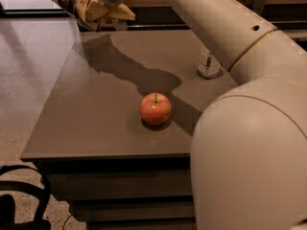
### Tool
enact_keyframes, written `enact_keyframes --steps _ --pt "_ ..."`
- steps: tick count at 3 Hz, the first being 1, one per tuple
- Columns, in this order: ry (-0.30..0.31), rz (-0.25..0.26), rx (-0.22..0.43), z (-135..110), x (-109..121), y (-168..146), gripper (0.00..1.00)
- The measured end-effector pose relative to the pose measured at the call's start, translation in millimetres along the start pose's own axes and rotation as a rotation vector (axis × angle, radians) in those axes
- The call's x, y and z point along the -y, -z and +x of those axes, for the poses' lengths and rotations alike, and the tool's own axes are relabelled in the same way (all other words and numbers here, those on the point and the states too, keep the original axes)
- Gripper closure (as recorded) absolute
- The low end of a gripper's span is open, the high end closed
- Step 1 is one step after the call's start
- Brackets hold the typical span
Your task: Pick brown chip bag
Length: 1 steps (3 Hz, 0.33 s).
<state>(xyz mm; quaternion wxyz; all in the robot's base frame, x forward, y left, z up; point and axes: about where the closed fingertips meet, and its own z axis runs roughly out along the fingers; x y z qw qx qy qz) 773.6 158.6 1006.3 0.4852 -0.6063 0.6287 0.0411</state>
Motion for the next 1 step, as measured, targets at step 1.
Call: enact_keyframes --steps 1 --pt "0.000 0.000 0.000 -0.1 0.0 0.2 1.00"
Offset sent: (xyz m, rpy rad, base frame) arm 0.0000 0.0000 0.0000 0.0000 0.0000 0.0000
